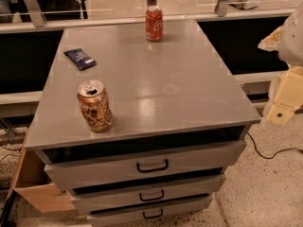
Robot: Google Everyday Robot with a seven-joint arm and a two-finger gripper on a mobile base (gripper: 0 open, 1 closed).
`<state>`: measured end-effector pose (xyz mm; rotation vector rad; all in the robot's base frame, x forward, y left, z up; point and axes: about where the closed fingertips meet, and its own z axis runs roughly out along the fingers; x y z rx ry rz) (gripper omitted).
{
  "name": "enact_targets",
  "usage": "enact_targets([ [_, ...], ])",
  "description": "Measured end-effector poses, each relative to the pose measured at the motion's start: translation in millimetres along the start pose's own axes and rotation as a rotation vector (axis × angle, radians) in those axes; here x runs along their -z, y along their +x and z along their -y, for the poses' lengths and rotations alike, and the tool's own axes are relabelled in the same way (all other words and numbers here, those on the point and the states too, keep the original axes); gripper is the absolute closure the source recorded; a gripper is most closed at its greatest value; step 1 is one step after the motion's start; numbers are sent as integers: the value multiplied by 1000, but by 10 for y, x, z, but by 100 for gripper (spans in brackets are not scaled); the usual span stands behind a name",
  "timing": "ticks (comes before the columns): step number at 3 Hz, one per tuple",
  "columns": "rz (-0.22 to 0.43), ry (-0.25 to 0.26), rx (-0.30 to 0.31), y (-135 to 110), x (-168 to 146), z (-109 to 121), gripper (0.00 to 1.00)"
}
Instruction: Move coke can near rxbar blueberry
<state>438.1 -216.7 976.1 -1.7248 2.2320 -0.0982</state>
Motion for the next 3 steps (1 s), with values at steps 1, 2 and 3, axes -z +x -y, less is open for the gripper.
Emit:
enact_targets([
  [1,0,0,0,0,0,0,0],
  [2,63,35,27,-130,-118,266,0],
  [3,232,116,123,-593,-536,1035,0],
])
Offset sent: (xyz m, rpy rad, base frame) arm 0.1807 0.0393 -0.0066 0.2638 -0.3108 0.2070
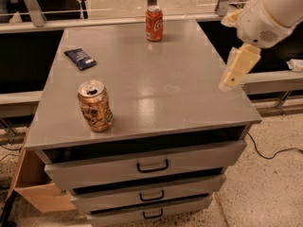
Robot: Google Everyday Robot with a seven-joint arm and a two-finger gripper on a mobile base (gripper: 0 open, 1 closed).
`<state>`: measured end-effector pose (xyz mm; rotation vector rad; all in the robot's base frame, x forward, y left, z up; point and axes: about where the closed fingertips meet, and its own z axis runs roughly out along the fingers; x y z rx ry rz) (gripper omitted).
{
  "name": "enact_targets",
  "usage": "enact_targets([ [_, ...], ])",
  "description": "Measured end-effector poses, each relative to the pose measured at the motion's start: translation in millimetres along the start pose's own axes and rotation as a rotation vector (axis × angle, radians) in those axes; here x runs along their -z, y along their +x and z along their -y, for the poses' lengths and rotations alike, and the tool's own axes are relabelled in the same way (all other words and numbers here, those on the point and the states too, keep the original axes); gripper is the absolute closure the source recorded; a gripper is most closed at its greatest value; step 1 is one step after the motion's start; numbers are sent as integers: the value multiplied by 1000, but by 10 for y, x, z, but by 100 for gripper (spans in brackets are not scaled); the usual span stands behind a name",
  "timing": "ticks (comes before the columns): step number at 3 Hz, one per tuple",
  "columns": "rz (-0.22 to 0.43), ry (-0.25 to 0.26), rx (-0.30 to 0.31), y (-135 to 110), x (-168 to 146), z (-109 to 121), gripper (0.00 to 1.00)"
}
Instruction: Move coke can near rxbar blueberry
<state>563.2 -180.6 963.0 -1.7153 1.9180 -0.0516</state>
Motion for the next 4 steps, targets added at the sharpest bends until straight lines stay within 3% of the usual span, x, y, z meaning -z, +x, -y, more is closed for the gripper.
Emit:
enact_targets([
  [1,176,47,50,-302,-585,637,0],
  [2,320,60,37,-531,-1061,1091,0],
  [4,483,31,-89,-979,-1626,1589,0],
])
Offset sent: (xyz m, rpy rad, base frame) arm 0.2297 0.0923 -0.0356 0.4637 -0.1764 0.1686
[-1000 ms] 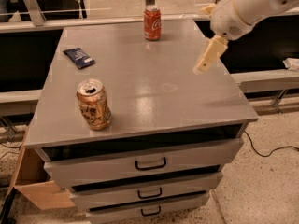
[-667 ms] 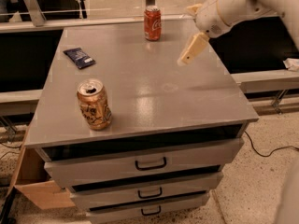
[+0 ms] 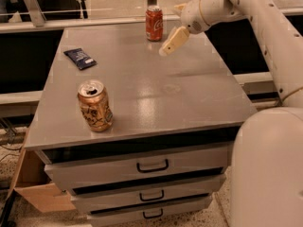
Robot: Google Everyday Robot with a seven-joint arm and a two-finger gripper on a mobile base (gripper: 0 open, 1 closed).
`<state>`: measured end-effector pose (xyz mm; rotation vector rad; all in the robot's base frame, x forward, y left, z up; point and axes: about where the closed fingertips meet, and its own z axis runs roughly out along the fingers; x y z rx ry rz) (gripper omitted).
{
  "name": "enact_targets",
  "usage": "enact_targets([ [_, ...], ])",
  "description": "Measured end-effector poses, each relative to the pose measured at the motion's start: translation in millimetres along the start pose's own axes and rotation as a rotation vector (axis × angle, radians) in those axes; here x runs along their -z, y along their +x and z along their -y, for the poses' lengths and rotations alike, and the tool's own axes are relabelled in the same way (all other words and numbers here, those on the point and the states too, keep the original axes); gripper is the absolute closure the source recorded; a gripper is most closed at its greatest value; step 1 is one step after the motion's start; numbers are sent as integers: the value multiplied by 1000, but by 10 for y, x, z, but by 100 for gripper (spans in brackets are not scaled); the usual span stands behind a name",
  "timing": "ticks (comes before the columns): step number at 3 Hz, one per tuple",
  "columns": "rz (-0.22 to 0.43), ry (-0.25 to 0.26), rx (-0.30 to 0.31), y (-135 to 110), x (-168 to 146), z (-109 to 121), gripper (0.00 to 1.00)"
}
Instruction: Move coke can near rxbar blueberry
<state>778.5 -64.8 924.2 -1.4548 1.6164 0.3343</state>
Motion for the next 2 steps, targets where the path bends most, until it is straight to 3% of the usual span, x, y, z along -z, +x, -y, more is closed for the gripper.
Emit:
enact_targets([
  [2,10,45,-218,-213,-527,224,0],
])
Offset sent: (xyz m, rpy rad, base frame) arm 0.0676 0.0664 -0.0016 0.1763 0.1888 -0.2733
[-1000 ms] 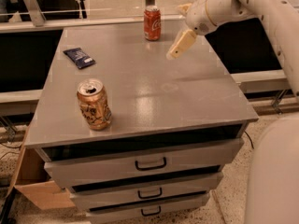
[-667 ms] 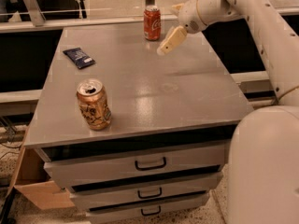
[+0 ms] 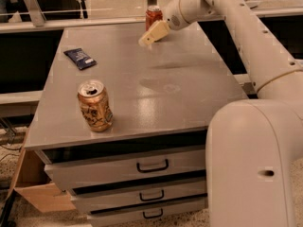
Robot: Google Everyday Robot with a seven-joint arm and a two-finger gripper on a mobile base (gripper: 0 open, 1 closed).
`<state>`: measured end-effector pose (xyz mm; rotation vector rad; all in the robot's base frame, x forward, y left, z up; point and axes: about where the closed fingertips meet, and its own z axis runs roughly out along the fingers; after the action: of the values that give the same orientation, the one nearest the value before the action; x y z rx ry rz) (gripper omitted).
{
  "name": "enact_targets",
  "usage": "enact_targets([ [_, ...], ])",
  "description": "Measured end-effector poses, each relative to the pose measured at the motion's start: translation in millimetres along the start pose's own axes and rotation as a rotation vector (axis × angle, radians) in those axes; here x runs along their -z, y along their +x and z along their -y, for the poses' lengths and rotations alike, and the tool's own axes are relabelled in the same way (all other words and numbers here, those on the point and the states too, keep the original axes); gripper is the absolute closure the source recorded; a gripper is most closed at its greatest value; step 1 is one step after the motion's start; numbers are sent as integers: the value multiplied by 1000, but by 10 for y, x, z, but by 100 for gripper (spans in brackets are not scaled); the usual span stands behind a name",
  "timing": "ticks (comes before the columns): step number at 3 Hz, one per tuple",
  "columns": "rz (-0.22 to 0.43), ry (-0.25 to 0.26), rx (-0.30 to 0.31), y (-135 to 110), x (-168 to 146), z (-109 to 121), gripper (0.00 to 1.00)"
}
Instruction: Move coke can near rxbar blueberry
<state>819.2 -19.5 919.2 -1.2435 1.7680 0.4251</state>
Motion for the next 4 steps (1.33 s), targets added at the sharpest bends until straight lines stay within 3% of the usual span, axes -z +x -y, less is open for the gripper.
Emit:
enact_targets([
  [2,20,131,-139,-144,-363,397,0],
  [4,32,225,-206,-176,-549,694,0],
])
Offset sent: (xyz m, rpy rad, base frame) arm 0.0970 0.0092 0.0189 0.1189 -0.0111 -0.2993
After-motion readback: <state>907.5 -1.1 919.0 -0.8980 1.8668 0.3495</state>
